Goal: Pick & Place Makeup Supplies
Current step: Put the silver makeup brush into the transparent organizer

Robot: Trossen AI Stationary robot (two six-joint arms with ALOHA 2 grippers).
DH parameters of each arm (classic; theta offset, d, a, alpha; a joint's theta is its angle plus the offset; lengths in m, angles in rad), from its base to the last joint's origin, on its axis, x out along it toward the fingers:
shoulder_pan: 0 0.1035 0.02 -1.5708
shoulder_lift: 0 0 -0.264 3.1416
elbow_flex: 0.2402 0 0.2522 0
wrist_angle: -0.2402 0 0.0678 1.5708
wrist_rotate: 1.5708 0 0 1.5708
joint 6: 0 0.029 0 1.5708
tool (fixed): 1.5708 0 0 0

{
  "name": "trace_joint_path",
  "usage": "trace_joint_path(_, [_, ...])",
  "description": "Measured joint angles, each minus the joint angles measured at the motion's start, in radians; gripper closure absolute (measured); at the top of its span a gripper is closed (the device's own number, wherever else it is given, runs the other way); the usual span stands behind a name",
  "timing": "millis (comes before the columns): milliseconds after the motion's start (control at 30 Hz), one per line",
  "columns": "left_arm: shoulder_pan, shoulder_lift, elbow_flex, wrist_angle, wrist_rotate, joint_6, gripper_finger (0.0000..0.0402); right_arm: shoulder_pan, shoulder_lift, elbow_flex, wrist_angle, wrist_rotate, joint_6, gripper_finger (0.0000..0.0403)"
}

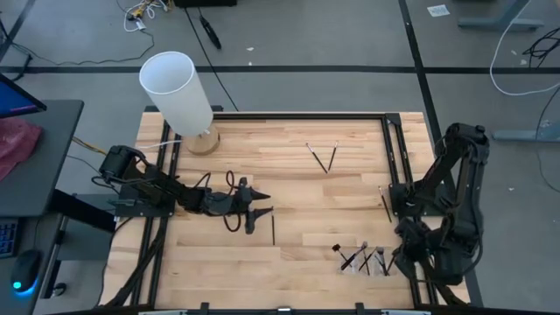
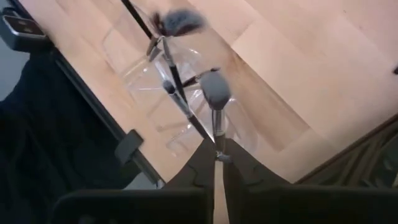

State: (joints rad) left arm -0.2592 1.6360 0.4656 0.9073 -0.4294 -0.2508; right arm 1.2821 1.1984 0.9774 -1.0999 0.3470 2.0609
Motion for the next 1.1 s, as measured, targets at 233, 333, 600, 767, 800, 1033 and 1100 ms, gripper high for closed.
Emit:
trace_joint_path(233, [0.0, 0.0, 0.0, 0.001, -0.015, 0.0, 0.0189, -0.034, 0.0, -0.069, 0.05, -0.1, 0.005, 0.0375])
trace_joint_path(333, [0.0, 0.0, 0.0, 0.002, -0.015, 0.0, 0.0189, -0.063, 0.0, -0.089, 0.058, -0.16, -0.003, 0.0368])
trace_joint_path(600, [0.0, 0.0, 0.0, 0.002, -0.021, 0.0, 0.0189, -0.141, 0.0, -0.096, 0.04, -0.172, -0.117, 0.0341])
trace_joint_path(767, [0.0, 0.0, 0.0, 0.002, -0.022, 0.0, 0.0189, -0.182, -0.017, -0.096, 0.041, -0.172, -0.198, 0.0296])
trace_joint_path(800, [0.0, 0.0, 0.0, 0.002, -0.022, 0.0, 0.0189, -0.191, -0.025, -0.096, 0.043, -0.172, -0.216, 0.0285])
trace_joint_path(1033, [0.0, 0.0, 0.0, 0.002, -0.022, -0.001, 0.0189, -0.284, -0.121, -0.096, 0.081, -0.108, -0.351, 0.0228])
trace_joint_path(1100, [0.0, 0.0, 0.0, 0.002, -0.022, -0.001, 0.0189, -0.318, -0.139, -0.096, 0.082, -0.086, -0.403, 0.0223])
